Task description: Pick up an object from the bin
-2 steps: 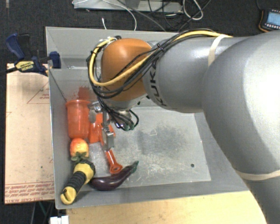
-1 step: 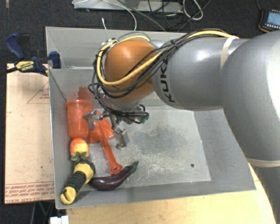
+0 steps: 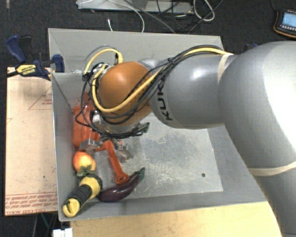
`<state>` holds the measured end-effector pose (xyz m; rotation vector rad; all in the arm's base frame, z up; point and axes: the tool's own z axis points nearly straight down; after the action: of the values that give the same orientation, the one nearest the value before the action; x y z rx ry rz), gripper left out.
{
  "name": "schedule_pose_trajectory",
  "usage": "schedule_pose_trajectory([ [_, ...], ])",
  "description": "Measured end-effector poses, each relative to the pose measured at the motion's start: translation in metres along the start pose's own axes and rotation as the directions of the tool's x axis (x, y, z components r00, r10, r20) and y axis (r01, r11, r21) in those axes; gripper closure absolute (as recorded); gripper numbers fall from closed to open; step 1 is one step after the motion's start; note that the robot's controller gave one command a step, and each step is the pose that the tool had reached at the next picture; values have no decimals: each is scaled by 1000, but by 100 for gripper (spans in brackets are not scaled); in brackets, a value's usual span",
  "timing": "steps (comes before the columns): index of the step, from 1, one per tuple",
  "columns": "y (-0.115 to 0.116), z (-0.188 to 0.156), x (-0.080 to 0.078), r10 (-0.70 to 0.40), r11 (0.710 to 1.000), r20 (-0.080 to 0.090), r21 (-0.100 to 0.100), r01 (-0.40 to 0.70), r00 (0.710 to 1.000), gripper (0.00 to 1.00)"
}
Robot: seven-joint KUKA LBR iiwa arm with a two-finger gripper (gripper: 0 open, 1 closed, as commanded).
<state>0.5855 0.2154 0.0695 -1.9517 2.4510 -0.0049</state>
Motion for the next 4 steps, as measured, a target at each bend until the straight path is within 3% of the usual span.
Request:
schedule_pose_trajectory([
  [1, -27, 0, 13, -230, 973, 4, -7, 230, 973, 100],
  [3, -24, -13, 14, -230, 973, 3, -15, 230, 973, 100],
  [4, -27, -53, 13, -229, 973, 5, -5, 229, 973, 100],
])
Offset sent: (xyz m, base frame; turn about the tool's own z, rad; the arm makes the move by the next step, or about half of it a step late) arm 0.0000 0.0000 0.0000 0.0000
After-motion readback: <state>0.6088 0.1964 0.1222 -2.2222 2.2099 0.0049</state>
